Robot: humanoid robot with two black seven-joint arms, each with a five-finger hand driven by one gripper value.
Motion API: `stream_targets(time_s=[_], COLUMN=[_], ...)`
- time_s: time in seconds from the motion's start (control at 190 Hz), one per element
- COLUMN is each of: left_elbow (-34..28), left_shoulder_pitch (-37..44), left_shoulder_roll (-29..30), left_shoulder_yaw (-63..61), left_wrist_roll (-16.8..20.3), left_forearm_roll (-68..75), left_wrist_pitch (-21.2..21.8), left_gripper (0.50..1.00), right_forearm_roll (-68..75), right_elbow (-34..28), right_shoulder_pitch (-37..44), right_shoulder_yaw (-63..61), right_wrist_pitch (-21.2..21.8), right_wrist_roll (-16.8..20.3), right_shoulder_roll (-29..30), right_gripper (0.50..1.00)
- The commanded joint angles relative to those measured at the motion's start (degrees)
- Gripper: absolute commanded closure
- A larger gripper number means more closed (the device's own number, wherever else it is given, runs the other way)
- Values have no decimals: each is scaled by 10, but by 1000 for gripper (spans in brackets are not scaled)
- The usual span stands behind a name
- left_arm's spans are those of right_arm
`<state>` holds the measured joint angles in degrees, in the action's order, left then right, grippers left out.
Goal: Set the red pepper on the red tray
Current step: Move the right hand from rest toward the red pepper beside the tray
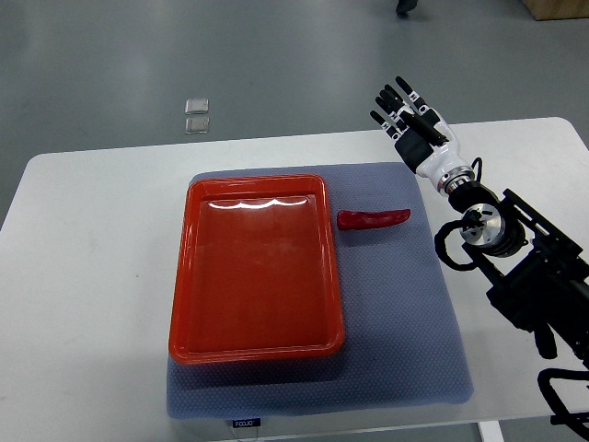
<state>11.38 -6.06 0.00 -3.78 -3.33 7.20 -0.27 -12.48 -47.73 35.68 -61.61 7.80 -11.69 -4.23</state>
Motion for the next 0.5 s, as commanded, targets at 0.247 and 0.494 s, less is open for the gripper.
stream_targets(time_s=[0.247,0.494], left_elbow=[0,3], left_shoulder_pitch=[0,0], left_shoulder_roll=[0,0], left_shoulder_yaw=[0,-1], left_wrist_roll=[0,0], left_forearm_roll=[0,0], left_wrist_pitch=[0,0], left_gripper=[500,500], right_forearm_roll=[-4,-37], right_elbow=[0,0], right_shoulder_pitch=[4,61], right_shoulder_yaw=[2,91], right_wrist_pitch=[1,43], right_wrist_roll=[1,3], right_shoulder_roll=[-1,-73], right_gripper=[587,587])
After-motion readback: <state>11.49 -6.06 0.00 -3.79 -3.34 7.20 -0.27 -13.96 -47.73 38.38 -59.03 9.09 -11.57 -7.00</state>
